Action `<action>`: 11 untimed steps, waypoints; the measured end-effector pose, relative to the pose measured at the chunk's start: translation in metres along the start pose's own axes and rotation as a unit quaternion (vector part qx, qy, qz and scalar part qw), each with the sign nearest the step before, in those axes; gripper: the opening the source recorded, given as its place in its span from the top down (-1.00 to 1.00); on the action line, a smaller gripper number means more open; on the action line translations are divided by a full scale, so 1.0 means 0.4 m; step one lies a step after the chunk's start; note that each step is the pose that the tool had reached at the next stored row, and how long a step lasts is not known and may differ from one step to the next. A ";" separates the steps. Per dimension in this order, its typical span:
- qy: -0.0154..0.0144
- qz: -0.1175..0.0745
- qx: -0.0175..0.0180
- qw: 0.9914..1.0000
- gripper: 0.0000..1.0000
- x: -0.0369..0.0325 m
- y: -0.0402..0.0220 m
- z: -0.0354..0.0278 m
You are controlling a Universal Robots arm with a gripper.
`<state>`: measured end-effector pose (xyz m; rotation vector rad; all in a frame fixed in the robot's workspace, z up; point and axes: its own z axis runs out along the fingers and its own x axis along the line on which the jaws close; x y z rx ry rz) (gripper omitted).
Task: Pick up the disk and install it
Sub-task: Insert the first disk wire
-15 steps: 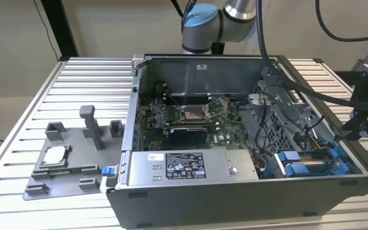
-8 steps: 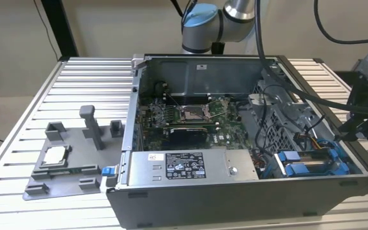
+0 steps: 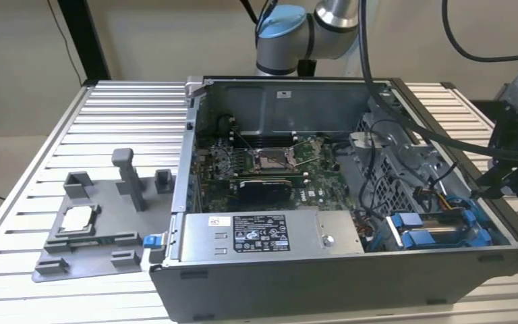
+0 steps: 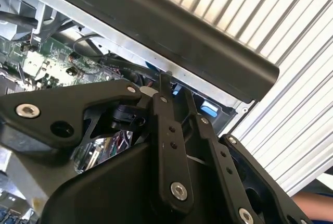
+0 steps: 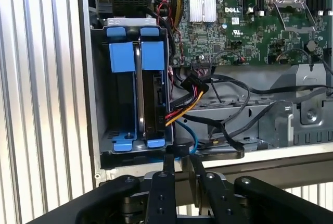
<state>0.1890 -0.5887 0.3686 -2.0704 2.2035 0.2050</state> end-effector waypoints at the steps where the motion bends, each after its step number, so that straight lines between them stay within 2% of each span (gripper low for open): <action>1: 0.000 0.000 0.000 1.000 -1.00 0.000 0.000 0.000; 3: 0.000 0.000 0.000 1.000 -1.00 0.000 0.000 0.000; 4: 0.000 0.000 0.000 1.000 1.00 0.000 0.000 0.000; 7: 0.000 0.000 0.000 1.000 1.00 0.000 0.001 0.000; 8: 0.000 0.000 0.000 1.000 -1.00 0.000 0.001 0.000; 11: 0.000 0.000 0.000 1.000 -1.00 0.000 0.002 0.000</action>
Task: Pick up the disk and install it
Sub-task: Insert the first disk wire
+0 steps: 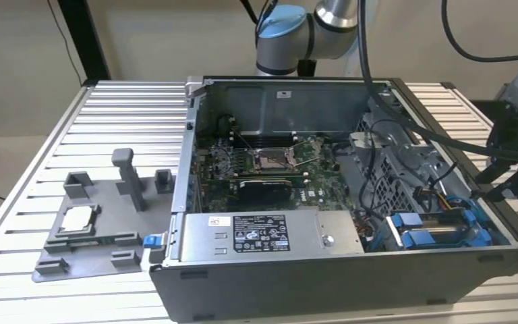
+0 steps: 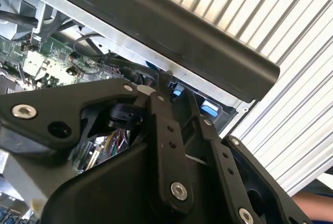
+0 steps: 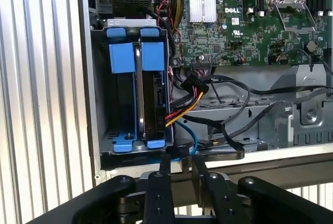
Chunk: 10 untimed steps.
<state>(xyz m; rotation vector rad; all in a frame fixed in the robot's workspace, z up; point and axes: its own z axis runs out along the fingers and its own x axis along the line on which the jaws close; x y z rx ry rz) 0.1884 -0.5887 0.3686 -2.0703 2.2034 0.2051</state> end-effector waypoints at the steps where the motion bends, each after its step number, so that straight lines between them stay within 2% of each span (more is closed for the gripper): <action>1: 0.000 0.000 0.000 1.000 -1.00 0.000 0.000 0.001; 10: 0.000 0.000 0.000 1.000 -1.00 -0.011 -0.001 0.016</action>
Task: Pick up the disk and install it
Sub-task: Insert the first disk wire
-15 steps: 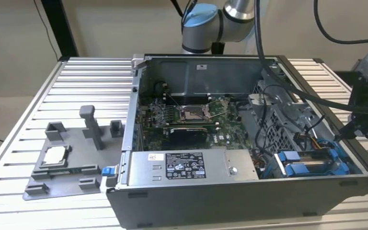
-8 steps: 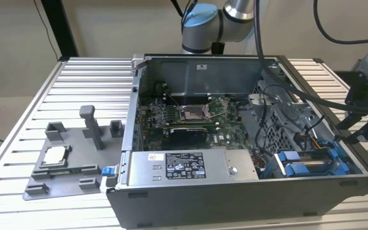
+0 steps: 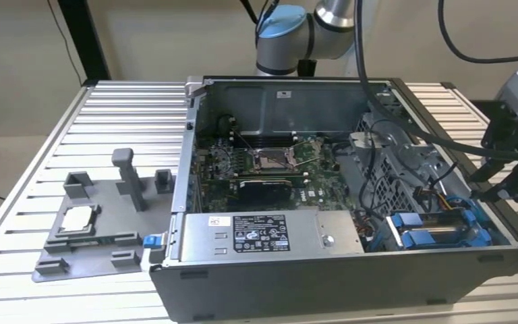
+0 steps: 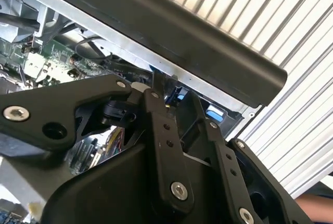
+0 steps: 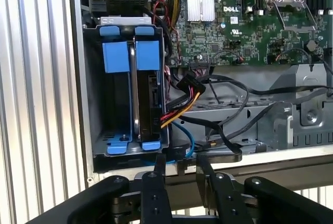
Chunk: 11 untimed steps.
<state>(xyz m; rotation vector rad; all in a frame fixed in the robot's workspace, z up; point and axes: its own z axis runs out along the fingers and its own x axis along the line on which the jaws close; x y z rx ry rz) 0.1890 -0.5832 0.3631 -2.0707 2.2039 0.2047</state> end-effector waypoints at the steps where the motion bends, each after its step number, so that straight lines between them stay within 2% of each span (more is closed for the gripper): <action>1: 0.000 0.000 0.000 1.000 -1.00 0.000 -0.001 0.001; 11: 0.000 0.000 0.000 1.000 -1.00 0.001 -0.006 0.010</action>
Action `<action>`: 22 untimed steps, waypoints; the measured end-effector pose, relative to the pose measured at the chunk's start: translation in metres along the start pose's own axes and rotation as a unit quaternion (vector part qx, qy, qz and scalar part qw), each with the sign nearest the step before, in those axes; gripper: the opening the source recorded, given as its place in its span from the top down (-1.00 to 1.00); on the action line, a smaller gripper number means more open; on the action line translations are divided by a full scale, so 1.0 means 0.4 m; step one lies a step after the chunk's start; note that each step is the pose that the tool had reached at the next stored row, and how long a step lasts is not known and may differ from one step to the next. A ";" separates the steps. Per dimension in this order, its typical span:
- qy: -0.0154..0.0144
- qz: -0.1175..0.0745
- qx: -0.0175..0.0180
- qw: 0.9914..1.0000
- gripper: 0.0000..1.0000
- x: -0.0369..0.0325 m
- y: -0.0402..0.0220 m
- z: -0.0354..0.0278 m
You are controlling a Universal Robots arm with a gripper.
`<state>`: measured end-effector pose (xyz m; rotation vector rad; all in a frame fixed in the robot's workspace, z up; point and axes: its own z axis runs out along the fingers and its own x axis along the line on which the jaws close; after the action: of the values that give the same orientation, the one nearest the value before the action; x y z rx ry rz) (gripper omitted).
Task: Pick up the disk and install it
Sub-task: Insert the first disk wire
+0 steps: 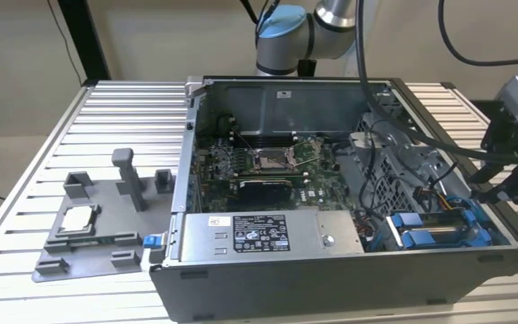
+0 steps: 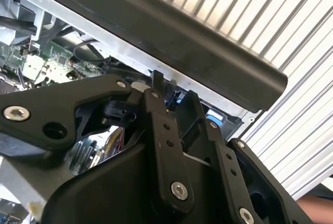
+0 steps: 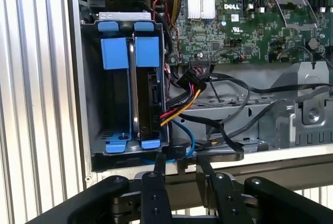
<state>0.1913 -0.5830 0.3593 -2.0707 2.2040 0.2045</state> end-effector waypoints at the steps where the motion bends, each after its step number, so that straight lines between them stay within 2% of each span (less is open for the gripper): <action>1: 0.000 0.000 0.000 1.000 -1.00 0.000 0.000 0.001; 8: 0.000 0.000 0.000 1.000 -1.00 0.000 0.001 0.001; 12: 0.000 0.000 0.001 1.000 -1.00 0.001 0.016 0.001; 17: 0.000 0.000 0.002 1.000 -1.00 0.002 0.026 0.001; 22: 0.000 0.000 0.002 1.000 -1.00 0.002 0.027 0.001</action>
<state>0.1805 -0.5830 0.3591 -2.0688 2.2008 0.2001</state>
